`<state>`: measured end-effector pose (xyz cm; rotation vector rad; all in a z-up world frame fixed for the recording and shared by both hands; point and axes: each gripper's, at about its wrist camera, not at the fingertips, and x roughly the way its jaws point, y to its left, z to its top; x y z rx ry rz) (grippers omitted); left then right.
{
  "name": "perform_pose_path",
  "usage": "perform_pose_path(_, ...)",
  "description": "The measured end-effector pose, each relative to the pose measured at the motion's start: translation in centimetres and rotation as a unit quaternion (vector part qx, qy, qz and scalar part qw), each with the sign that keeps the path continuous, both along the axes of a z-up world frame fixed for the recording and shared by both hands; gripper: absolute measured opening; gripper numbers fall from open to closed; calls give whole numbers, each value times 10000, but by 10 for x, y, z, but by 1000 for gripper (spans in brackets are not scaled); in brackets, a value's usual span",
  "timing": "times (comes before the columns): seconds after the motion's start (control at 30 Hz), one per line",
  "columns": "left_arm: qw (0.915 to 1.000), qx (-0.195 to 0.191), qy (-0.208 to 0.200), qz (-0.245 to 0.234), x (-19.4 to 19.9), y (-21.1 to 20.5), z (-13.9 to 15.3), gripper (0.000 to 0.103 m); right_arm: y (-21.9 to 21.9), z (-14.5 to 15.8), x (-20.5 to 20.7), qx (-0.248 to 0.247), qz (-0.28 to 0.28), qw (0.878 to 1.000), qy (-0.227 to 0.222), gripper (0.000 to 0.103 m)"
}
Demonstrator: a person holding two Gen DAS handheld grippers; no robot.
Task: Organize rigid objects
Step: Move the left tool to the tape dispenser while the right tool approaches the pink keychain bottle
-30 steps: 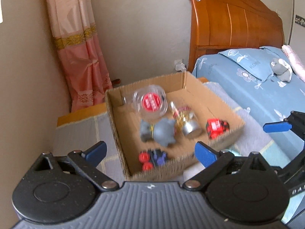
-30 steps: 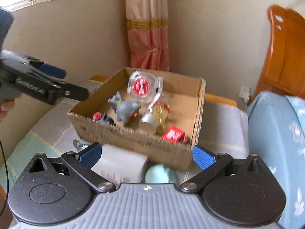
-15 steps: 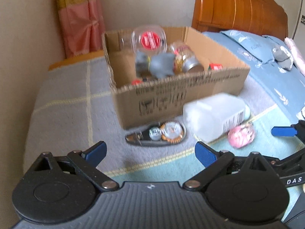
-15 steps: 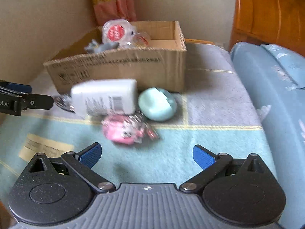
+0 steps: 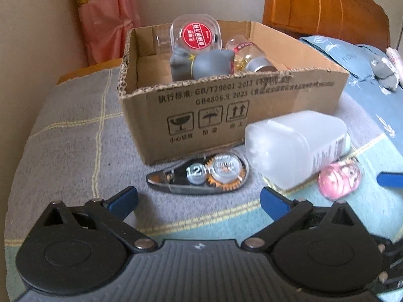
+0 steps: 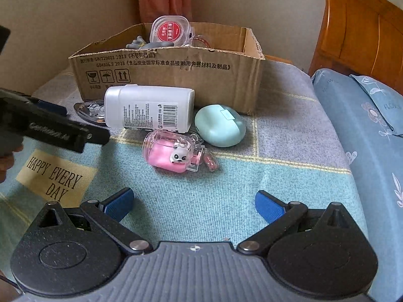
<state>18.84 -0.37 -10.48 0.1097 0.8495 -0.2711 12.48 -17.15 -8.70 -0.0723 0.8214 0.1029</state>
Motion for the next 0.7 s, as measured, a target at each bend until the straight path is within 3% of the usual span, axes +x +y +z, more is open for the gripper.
perform_pose_path(0.7, 9989, -30, -102, 456, 10, 20, -1, 102, 1, 0, 1, 1, 46, 10000, -37, 103)
